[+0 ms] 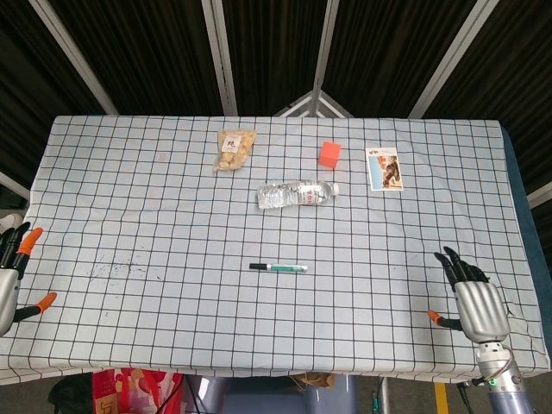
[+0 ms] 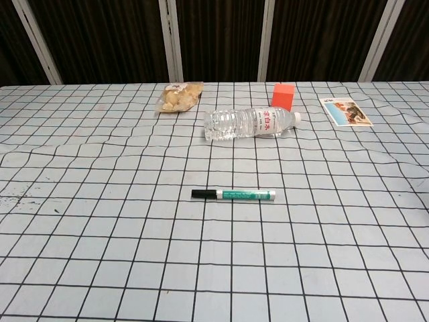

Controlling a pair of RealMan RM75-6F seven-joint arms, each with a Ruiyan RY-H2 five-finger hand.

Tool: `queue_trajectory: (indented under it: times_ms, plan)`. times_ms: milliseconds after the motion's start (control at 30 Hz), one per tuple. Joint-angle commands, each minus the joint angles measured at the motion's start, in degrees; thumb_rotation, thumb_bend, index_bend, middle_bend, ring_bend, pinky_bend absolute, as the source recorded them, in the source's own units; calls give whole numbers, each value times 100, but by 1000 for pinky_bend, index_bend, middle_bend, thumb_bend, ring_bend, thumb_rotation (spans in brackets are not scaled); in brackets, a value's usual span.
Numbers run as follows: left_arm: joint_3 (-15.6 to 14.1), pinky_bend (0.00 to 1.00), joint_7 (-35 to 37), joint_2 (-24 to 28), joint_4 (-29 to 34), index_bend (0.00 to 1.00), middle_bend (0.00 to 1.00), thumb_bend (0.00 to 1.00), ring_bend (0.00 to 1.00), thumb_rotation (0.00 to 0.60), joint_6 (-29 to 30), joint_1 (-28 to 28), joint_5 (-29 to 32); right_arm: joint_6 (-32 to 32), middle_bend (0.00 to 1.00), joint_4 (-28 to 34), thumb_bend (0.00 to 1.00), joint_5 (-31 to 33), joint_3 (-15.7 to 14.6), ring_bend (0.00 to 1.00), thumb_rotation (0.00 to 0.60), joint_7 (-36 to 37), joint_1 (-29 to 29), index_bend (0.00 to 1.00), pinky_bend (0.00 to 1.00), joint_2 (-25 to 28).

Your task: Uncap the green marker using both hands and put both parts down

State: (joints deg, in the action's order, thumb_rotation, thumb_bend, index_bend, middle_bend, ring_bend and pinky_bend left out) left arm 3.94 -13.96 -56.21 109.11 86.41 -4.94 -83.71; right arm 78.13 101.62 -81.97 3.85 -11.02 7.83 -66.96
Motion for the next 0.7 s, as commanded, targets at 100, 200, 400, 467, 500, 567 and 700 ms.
queue_trajectory:
  times_ms: [100, 200, 400, 467, 500, 567, 700]
  plan:
    - [34, 32, -68, -94, -55, 29, 0, 194, 0, 600, -122, -80, 107, -236, 148, 168, 131, 49, 141, 190, 600, -310, 278, 181, 188, -290]
    - [66, 32, -109, -137, -88, 30, 0, 194, 0, 600, -184, -131, 174, -446, 161, 292, 131, 199, 250, 189, 600, -545, 486, 183, 188, -529]
    - [150, 32, -210, -128, -37, 33, 0, 194, 0, 600, -252, -218, 301, -848, 233, 391, 131, 640, 469, 187, 600, -1169, 930, 224, 175, -1093]
    - [164, 32, -261, -120, 11, 33, 0, 194, 0, 600, -260, -240, 314, -947, 253, 404, 131, 824, 536, 185, 600, -1363, 1074, 235, 169, -1337]
    - [168, 32, -285, -117, 28, 34, 0, 194, 0, 600, -260, -246, 313, -979, 267, 412, 131, 877, 550, 184, 600, -1427, 1121, 244, 169, -1418]
    - [172, 32, -360, -110, 74, 34, 0, 194, 0, 600, -258, -261, 318, -1032, 284, 450, 131, 1001, 578, 184, 600, -1632, 1245, 261, 169, -1648]
    - [194, 32, -456, -110, 148, 35, 0, 194, 0, 600, -267, -293, 349, -1101, 308, 478, 131, 1129, 607, 184, 600, -2066, 1469, 301, 164, -1990]
